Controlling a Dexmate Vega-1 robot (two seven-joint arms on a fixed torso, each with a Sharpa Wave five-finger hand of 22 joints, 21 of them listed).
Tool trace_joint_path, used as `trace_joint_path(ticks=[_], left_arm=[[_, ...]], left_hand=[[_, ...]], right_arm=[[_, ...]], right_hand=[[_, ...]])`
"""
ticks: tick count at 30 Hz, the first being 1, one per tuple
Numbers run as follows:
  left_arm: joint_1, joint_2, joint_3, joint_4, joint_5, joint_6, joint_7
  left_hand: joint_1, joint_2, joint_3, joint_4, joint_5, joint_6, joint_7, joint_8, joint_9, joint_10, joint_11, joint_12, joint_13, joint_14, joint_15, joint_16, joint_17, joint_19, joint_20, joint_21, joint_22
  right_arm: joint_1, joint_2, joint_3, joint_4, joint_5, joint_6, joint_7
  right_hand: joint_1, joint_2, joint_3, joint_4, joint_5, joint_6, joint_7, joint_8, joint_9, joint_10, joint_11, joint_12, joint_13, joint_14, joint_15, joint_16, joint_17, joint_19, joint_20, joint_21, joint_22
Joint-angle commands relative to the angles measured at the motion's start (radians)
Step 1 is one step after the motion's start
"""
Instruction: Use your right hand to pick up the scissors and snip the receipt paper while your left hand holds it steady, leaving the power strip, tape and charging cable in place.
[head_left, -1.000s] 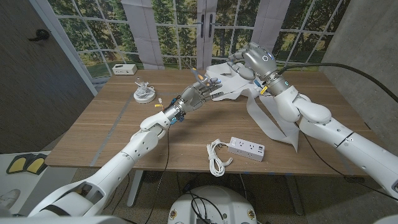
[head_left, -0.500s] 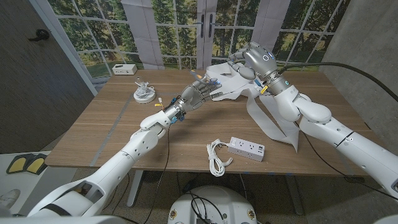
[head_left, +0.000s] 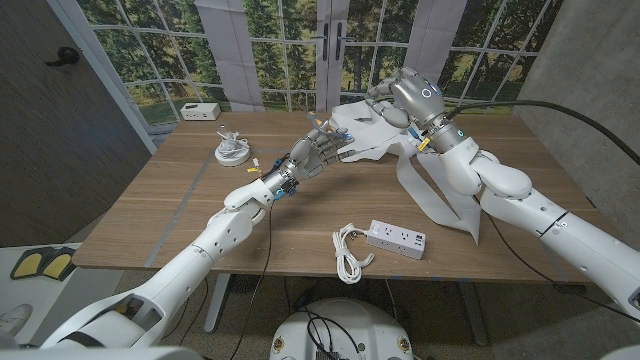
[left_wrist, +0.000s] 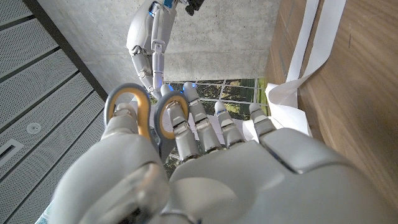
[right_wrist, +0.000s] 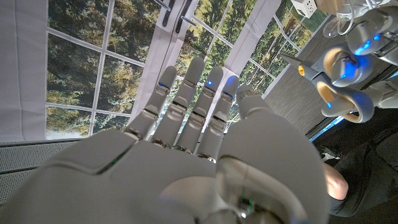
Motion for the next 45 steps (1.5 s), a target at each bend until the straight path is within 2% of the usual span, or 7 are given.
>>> trace_joint_path(ticks=[1,9,15,23,28,30,45], left_arm=[[0.014,0.004,-0.005,-0.015,0.004,-0.002,0.043],[0.014,0.000,-0.003,-0.013,0.000,0.000,0.049],[0.013,-0.001,-0.003,-0.012,0.001,-0.002,0.051],[0.014,-0.011,-0.004,-0.013,0.002,-0.010,0.065],[0.017,-0.020,-0.005,-0.010,0.000,-0.020,0.072],[0.019,-0.022,-0.006,-0.011,0.001,-0.023,0.079],[0.020,-0.024,-0.004,-0.015,0.003,-0.017,0.097]], left_hand=[[0.008,0.003,0.003,-0.003,0.010,-0.007,-0.009,0.005,0.008,0.028,-0.020,0.011,0.012,0.016,-0.015,0.010,0.004,-0.005,0.003,0.001,0.003],[0.027,0.030,0.017,-0.007,0.013,-0.003,-0.012,0.006,0.018,0.025,-0.022,0.036,0.039,0.033,-0.012,0.013,0.012,-0.002,0.003,0.002,0.003],[0.040,0.048,0.026,-0.010,0.013,-0.002,-0.016,0.005,0.025,-0.008,-0.019,0.050,0.068,0.041,-0.013,0.016,0.023,-0.003,0.004,0.001,0.003],[0.070,0.078,0.033,-0.022,0.009,0.012,-0.007,0.018,0.045,-0.027,-0.021,0.115,0.150,0.112,-0.035,0.067,0.073,0.013,0.003,0.007,0.003],[0.108,0.089,0.032,-0.035,0.005,0.020,-0.007,0.034,0.073,-0.051,-0.013,0.184,0.239,0.155,-0.063,0.111,0.129,0.097,-0.003,0.041,0.009],[0.125,0.095,0.034,-0.039,0.005,0.021,-0.009,0.041,0.085,-0.058,-0.012,0.208,0.270,0.175,-0.064,0.131,0.150,0.110,-0.006,0.047,0.012],[0.190,0.099,0.014,-0.038,-0.001,0.048,-0.003,0.104,0.172,-0.122,-0.016,0.366,0.485,0.181,-0.073,0.240,0.316,0.103,0.004,0.042,0.022]], right_arm=[[-0.002,0.001,0.000,-0.006,-0.006,-0.010,-0.001],[-0.002,-0.001,0.001,-0.006,-0.002,-0.008,0.000],[-0.001,0.001,0.001,-0.002,-0.002,-0.010,-0.002],[-0.004,-0.001,0.004,-0.006,0.000,-0.017,0.001],[-0.007,-0.003,0.006,-0.008,0.001,-0.018,0.000],[-0.008,-0.003,0.006,-0.009,0.001,-0.021,0.001],[-0.014,-0.007,0.013,-0.012,0.008,-0.027,0.001]], right_hand=[[-0.009,0.003,0.006,-0.009,-0.005,0.012,0.001,-0.002,0.003,0.011,0.006,-0.002,-0.002,-0.005,-0.110,0.004,0.001,0.012,0.002,-0.004,0.004],[-0.010,0.004,0.009,-0.013,-0.005,0.013,0.000,-0.002,0.002,0.011,0.006,-0.007,-0.008,-0.007,-0.110,0.004,0.000,0.012,0.002,-0.006,0.004],[-0.011,0.003,0.010,-0.016,-0.005,0.011,0.000,-0.003,0.001,0.012,0.006,-0.009,-0.010,-0.006,-0.109,0.006,0.001,0.013,0.003,-0.008,0.004],[-0.014,0.003,0.012,-0.019,-0.005,0.012,0.000,-0.002,0.001,0.010,0.005,-0.012,-0.011,-0.006,-0.110,0.007,0.001,0.014,0.003,-0.010,0.004],[-0.016,0.004,0.013,-0.019,-0.006,0.012,0.000,-0.003,0.000,0.010,0.003,-0.013,-0.011,-0.007,-0.109,0.006,0.000,0.014,0.004,-0.012,0.005],[-0.018,0.004,0.014,-0.020,-0.006,0.011,0.001,-0.003,0.000,0.013,0.004,-0.012,-0.012,-0.008,-0.109,0.006,0.000,0.014,0.004,-0.012,0.005],[-0.024,0.004,0.016,-0.023,-0.006,0.011,0.003,-0.003,-0.001,0.008,0.005,-0.016,-0.011,-0.007,-0.110,0.008,0.000,0.016,0.004,-0.016,0.005]])
